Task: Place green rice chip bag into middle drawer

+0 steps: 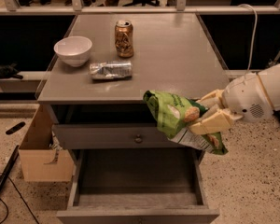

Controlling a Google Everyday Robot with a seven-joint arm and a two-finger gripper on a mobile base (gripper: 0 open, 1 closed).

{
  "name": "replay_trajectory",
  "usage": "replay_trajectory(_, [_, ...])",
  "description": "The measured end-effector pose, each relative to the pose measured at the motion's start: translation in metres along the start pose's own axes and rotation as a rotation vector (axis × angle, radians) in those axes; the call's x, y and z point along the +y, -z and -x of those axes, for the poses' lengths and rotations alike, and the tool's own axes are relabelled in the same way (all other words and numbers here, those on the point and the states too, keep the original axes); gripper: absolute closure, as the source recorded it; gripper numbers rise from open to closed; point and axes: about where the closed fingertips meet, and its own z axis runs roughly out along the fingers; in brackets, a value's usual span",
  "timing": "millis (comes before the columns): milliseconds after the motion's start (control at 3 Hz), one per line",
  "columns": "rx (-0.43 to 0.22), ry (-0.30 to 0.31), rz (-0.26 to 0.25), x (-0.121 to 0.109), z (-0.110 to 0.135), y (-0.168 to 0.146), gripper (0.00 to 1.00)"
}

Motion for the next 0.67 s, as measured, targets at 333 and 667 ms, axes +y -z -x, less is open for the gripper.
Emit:
replay_trajectory(333, [0.000, 0.000, 0.000, 0.000, 0.000, 0.000, 1.00])
replay_trajectory(667, [-0.022, -0.029, 0.004, 0.008, -0.001, -0.018, 1.00])
